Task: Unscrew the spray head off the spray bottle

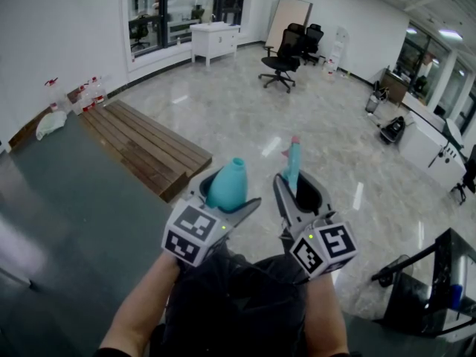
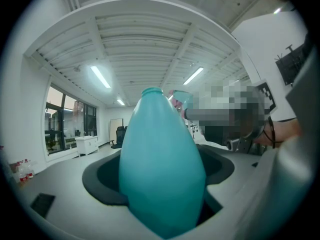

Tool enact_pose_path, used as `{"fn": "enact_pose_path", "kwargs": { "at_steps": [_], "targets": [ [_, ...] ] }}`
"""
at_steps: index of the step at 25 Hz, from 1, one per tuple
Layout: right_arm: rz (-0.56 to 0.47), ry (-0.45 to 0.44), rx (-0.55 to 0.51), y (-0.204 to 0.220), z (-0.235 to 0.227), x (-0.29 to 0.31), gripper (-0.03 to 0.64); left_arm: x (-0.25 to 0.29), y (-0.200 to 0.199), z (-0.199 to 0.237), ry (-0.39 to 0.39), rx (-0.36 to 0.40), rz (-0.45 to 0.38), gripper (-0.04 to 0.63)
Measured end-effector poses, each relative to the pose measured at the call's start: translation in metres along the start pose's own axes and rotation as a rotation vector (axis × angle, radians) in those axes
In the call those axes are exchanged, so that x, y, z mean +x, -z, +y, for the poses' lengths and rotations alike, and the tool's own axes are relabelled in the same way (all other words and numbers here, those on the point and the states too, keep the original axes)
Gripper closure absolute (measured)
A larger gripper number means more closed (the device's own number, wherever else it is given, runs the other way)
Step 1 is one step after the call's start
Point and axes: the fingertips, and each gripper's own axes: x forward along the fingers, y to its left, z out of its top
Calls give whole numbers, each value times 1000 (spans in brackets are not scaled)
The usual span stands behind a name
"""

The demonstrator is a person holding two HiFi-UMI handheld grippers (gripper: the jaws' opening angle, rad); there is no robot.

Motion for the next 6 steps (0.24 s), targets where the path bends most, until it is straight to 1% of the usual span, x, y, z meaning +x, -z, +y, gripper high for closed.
{"fn": "enact_pose_path", "kwargs": {
  "at_steps": [6],
  "targets": [
    [-2, -1, -6, -3, 1, 1, 479, 1, -1, 0, 5, 2, 2, 170]
  ]
}}
